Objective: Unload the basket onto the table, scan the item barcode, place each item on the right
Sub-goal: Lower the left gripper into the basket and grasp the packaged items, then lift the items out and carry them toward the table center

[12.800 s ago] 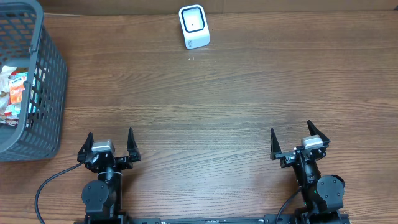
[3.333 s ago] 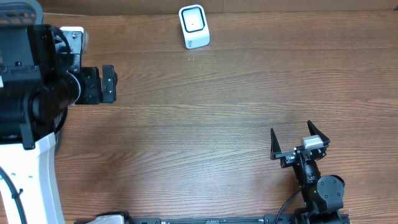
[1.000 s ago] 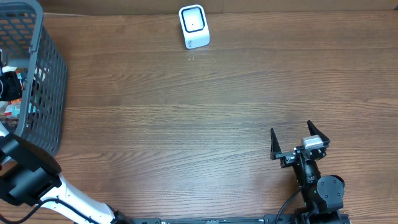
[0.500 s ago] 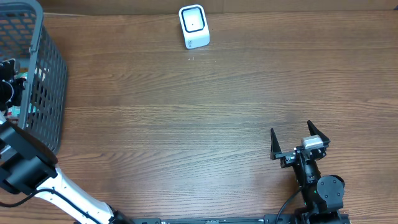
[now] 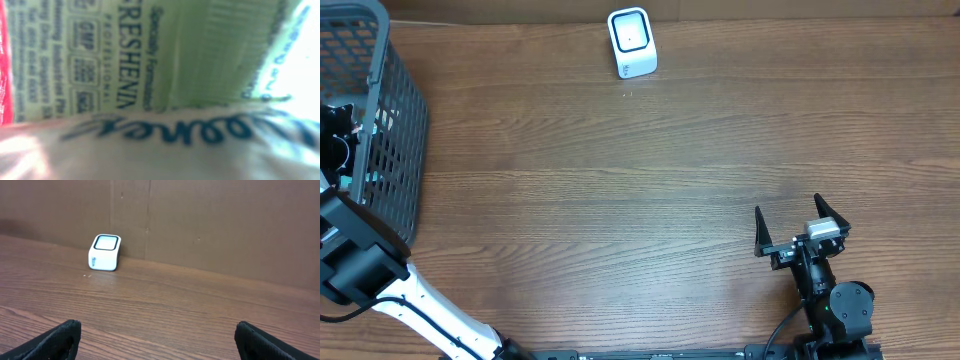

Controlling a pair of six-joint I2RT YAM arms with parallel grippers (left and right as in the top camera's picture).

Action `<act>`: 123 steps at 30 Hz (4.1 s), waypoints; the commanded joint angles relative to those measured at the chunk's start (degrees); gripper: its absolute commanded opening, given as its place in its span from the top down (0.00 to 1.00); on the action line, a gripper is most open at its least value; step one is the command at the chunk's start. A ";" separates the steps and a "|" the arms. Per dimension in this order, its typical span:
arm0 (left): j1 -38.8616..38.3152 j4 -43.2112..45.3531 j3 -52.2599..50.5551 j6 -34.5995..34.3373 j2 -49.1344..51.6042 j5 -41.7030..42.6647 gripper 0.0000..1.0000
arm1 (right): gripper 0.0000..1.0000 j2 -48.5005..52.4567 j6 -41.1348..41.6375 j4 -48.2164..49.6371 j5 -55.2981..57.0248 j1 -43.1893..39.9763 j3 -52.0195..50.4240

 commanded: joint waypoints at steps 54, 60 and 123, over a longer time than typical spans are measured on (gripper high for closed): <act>-0.87 -8.83 18.25 -5.49 1.11 -2.89 0.69 | 0.00 -0.57 -0.02 0.35 -0.04 -0.33 -0.61; -0.87 -10.71 25.38 -8.41 -0.98 -2.93 0.69 | 0.00 -0.57 -0.02 0.35 -0.04 -0.33 -0.61; -80.85 -26.45 35.98 -59.78 2.84 -12.44 0.96 | 0.00 -0.57 -0.02 0.35 -0.07 -0.33 -0.61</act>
